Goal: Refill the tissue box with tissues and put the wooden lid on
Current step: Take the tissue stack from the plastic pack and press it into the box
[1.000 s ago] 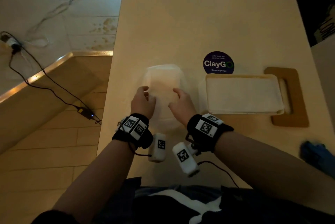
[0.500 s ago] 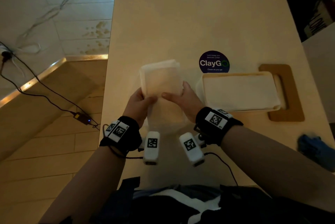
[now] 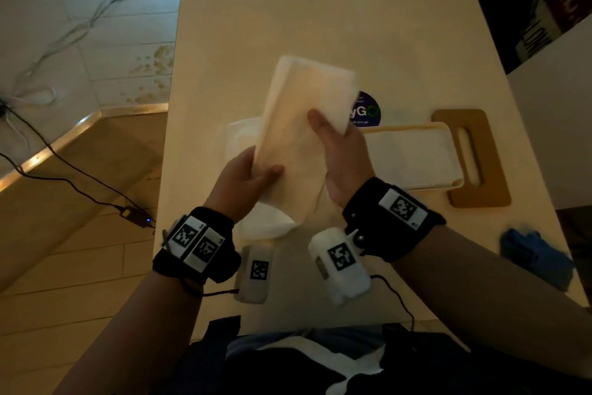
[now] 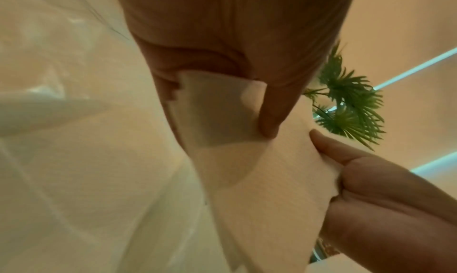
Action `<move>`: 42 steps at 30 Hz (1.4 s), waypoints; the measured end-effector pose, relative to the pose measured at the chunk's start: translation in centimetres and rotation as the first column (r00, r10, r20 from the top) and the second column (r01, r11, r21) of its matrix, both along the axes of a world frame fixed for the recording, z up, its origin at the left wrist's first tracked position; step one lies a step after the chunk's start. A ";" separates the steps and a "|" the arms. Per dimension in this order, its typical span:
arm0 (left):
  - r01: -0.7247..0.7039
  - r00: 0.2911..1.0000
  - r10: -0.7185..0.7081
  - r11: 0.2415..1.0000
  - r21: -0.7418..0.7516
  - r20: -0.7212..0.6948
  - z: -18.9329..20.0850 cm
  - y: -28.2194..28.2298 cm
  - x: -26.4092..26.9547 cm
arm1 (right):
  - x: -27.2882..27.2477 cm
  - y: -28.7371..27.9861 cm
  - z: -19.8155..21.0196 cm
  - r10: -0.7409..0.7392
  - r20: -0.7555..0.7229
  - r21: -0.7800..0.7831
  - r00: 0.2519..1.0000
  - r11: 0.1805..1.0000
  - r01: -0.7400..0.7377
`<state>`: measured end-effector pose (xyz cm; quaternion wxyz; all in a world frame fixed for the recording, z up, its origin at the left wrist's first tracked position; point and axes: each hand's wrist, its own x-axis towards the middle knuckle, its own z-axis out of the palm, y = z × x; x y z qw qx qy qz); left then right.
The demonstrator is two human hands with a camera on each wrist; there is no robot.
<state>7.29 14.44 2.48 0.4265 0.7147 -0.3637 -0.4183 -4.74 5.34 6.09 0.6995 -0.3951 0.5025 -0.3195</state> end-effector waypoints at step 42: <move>0.335 0.590 -0.540 0.840 0.426 0.600 -2.7 -9.8 -13.5 | -19.7 -13.4 -4.5 0.326 -0.943 0.044 0.060 0.304 -0.952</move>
